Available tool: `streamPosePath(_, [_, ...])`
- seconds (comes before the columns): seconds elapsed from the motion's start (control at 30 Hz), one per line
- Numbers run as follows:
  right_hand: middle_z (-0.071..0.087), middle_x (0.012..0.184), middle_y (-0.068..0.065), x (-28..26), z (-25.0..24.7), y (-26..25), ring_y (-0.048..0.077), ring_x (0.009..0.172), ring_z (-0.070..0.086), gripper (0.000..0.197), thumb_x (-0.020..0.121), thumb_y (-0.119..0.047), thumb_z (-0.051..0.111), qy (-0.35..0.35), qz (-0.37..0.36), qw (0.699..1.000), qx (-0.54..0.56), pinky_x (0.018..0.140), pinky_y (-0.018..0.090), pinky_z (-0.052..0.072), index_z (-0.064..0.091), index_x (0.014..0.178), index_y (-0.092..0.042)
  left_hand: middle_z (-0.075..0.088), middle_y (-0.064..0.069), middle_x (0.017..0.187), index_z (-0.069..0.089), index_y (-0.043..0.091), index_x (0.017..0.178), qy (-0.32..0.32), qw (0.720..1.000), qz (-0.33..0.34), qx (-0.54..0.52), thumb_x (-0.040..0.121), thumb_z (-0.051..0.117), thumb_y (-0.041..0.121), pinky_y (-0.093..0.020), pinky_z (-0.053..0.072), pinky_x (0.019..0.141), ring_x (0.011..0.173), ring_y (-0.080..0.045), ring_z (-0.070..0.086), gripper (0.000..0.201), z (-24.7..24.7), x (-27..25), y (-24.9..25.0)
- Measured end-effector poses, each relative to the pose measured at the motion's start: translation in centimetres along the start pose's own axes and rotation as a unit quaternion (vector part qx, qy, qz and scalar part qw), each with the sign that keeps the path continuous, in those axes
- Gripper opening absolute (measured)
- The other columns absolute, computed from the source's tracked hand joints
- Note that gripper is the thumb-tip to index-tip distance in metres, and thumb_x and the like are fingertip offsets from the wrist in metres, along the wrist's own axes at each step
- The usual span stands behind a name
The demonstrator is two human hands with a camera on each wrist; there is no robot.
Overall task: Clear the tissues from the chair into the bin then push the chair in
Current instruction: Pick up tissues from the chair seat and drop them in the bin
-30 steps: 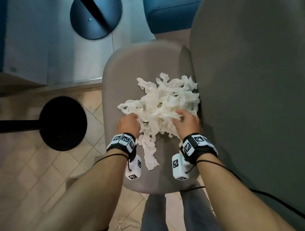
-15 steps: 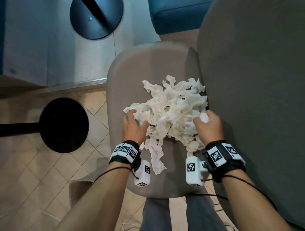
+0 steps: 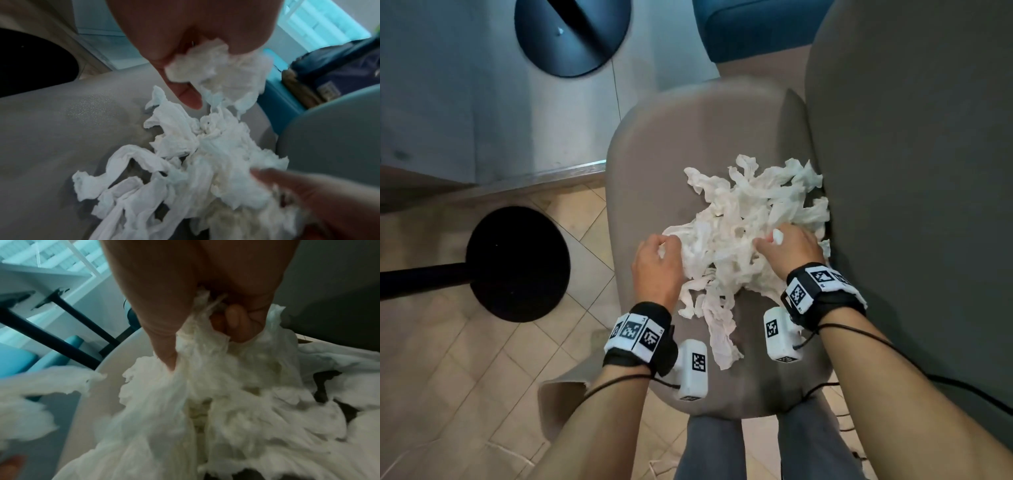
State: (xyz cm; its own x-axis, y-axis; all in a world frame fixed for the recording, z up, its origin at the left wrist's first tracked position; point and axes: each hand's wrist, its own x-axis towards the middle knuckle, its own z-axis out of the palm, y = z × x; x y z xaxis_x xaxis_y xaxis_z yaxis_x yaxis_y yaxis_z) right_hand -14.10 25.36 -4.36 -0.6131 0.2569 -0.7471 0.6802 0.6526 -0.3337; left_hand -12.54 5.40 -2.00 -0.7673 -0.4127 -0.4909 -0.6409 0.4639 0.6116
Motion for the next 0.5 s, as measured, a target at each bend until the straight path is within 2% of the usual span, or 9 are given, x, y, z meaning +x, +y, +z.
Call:
streamPosePath(0.03, [0.058,0.115,0.011,0.1,0.0,0.0,0.031,0.092,0.053,0.02,0.083,-0.036,0.057,0.013,-0.002,1.0,-0.006,0.076,0.035,0.042,0.056,0.088,-0.017,0.063,-0.003,0.087,0.054,0.02,0.072,-0.006,1.0,-0.009,-0.01,0.088,0.054,0.036,-0.034,0.045,0.072,0.081,-0.021,0.055,0.022,-0.3,0.1,-0.1])
streamPosePath(0.1, [0.055,0.11,0.013,0.1,0.0,0.0,0.031,0.085,0.051,0.014,0.083,-0.027,0.054,0.04,-0.009,0.999,0.003,0.073,0.034,0.041,0.052,0.081,-0.014,0.065,-0.004,0.094,0.054,0.027,0.074,-0.02,0.999,-0.026,-0.012,0.08,0.06,0.038,-0.036,0.047,0.073,0.082,-0.023,0.057,0.014,-0.6,0.4,-0.2])
streamPosePath(0.17, [0.052,0.107,0.013,-0.3,-0.3,0.1,0.031,0.083,0.051,0.011,0.084,-0.02,0.053,0.063,-0.027,0.997,0.035,0.071,0.034,0.039,0.052,0.08,-0.011,0.07,-0.004,0.094,0.052,0.031,0.076,-0.047,0.997,-0.051,-0.03,0.077,0.059,0.025,-0.034,0.046,0.067,0.078,-0.024,0.06,0.009,-0.6,0.6,0.2])
streamPosePath(0.27, [0.057,0.096,0.012,-0.8,-0.3,0.4,0.032,0.084,0.055,0.007,0.085,-0.014,0.051,0.083,-0.033,0.992,0.093,0.07,0.037,0.046,0.05,0.079,-0.01,0.072,0.002,0.087,0.052,0.027,0.091,-0.09,0.995,-0.048,-0.024,0.083,0.041,-0.004,-0.031,0.044,0.057,0.059,-0.017,0.057,0.033,0.0,0.5,1.3])
streamPosePath(0.37, [0.061,0.085,0.011,-1.4,-0.1,0.4,0.034,0.079,0.056,0.002,0.082,-0.011,0.046,0.064,-0.015,0.986,0.156,0.07,0.039,0.05,0.046,0.08,-0.011,0.072,0.006,0.095,0.054,0.032,0.104,-0.101,0.994,-0.025,0.012,0.086,0.039,0.0,-0.026,0.043,0.044,0.049,-0.011,0.048,0.04,1.4,0.8,1.8])
streamPosePath(0.4, [0.059,0.083,0.009,-1.6,0.1,0.4,0.033,0.077,0.054,0.003,0.083,-0.01,0.045,0.061,-0.016,0.984,0.169,0.068,0.038,0.047,0.046,0.082,-0.012,0.071,0.004,0.097,0.053,0.035,0.107,-0.101,0.994,-0.021,0.028,0.087,0.042,0.007,-0.024,0.044,0.045,0.049,-0.01,0.048,0.036,1.9,1.0,1.9])
streamPosePath(0.43, [0.057,0.082,0.009,-1.8,0.2,0.2,0.033,0.076,0.054,0.005,0.085,-0.01,0.045,0.062,-0.018,0.982,0.179,0.067,0.038,0.046,0.047,0.086,-0.014,0.071,0.001,0.1,0.053,0.037,0.111,-0.099,0.994,-0.015,0.048,0.088,0.046,0.016,-0.025,0.049,0.052,0.055,-0.011,0.054,0.032,2.5,1.4,1.9])
streamPosePath(0.47, [0.057,0.083,0.01,-2.0,0.3,0.0,0.033,0.076,0.056,0.01,0.086,-0.012,0.044,0.061,-0.016,0.98,0.19,0.067,0.039,0.048,0.048,0.093,-0.018,0.069,-0.001,0.106,0.052,0.037,0.117,-0.103,0.992,-0.006,0.074,0.088,0.049,0.023,-0.03,0.054,0.066,0.068,-0.014,0.061,0.033,3.0,1.7,2.0])
streamPosePath(0.5, [0.059,0.087,0.01,-2.2,0.4,-0.4,0.033,0.076,0.057,0.017,0.087,-0.015,0.045,0.052,-0.015,0.978,0.201,0.067,0.039,0.049,0.049,0.101,-0.023,0.067,-0.001,0.113,0.051,0.036,0.125,-0.108,0.988,0.006,0.109,0.088,0.052,0.028,-0.033,0.053,0.079,0.085,-0.019,0.065,0.038,3.5,2.1,2.0])
